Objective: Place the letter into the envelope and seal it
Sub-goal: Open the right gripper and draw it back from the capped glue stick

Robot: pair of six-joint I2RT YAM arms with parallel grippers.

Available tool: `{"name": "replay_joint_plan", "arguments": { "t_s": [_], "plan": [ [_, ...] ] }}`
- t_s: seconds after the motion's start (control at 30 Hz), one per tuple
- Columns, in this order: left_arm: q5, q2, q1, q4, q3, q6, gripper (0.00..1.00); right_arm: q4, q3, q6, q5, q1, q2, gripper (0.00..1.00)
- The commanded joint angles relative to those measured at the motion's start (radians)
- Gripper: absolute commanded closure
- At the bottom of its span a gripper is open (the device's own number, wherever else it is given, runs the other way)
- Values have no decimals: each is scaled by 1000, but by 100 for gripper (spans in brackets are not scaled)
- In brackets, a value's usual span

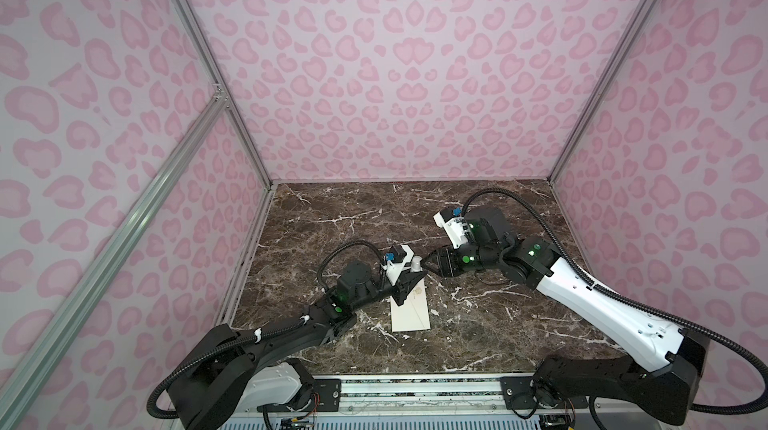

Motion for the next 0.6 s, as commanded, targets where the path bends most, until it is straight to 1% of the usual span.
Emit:
{"name": "replay_joint_plan", "arguments": {
  "t_s": [0.0,0.17,0.37,0.43,0.57],
  "plan": [
    [2,1,-3,49,11,18,96,41,12,13,-16,1,13,53],
    [3,0,-10,41,18,25,96,52,16,14,-19,2,21,59],
    [3,-5,-16,35,25,31,96,54,-2,14,-25,2,36,72],
    [1,-8,-16,35,29,34,96,54,-12,16,-25,2,37,74],
    [-6,-17,-17,36,31,34,96,46,-25,13,-23,1,36,75]
  ]
}}
